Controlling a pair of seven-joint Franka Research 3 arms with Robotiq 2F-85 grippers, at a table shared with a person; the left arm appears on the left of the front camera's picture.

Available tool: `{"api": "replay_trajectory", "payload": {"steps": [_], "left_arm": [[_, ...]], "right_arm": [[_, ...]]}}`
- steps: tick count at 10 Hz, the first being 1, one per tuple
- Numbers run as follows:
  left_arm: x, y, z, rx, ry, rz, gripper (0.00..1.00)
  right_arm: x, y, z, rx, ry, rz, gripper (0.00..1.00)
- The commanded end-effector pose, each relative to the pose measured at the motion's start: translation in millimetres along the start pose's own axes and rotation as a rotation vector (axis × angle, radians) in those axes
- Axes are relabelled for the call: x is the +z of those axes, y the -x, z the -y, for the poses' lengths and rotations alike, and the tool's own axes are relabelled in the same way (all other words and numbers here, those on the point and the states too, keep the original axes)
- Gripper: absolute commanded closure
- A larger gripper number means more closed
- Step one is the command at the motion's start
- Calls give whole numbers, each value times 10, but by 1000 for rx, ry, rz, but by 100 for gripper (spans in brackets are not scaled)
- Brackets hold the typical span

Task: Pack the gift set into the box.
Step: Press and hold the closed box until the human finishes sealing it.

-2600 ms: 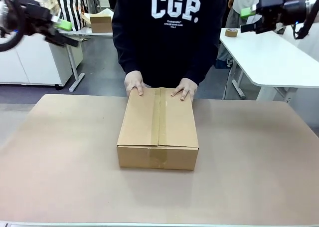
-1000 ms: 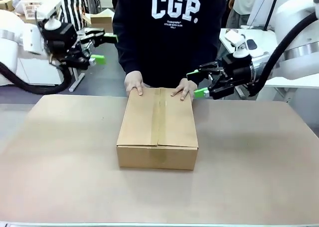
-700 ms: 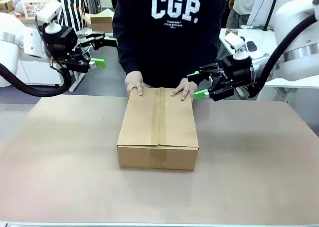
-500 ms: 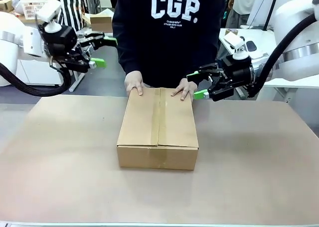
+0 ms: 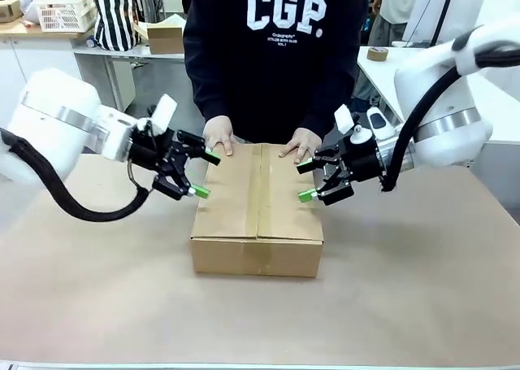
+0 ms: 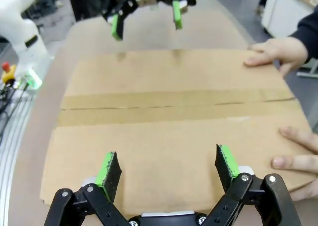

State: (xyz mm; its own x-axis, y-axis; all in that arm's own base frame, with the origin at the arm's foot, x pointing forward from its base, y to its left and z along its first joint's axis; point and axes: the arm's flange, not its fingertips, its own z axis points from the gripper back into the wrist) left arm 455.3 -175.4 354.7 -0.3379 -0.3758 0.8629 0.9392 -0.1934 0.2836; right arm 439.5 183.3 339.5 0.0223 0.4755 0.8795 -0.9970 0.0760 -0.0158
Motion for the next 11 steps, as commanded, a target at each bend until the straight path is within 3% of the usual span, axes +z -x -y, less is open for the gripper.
{"api": "replay_trajectory", "payload": {"steps": [1, 6, 11], "left_arm": [[-71, -14, -57, -27, -21, 51, 0], [-394, 161, -48, 131, -4, 124, 0], [-482, 237, -3, 254, -2, 46, 0]], "right_arm": [[-58, 92, 9, -7, 17, 53, 0], [-331, 156, 73, -15, 12, 109, 0], [-489, 262, 138, 5, -67, 105, 0]]}}
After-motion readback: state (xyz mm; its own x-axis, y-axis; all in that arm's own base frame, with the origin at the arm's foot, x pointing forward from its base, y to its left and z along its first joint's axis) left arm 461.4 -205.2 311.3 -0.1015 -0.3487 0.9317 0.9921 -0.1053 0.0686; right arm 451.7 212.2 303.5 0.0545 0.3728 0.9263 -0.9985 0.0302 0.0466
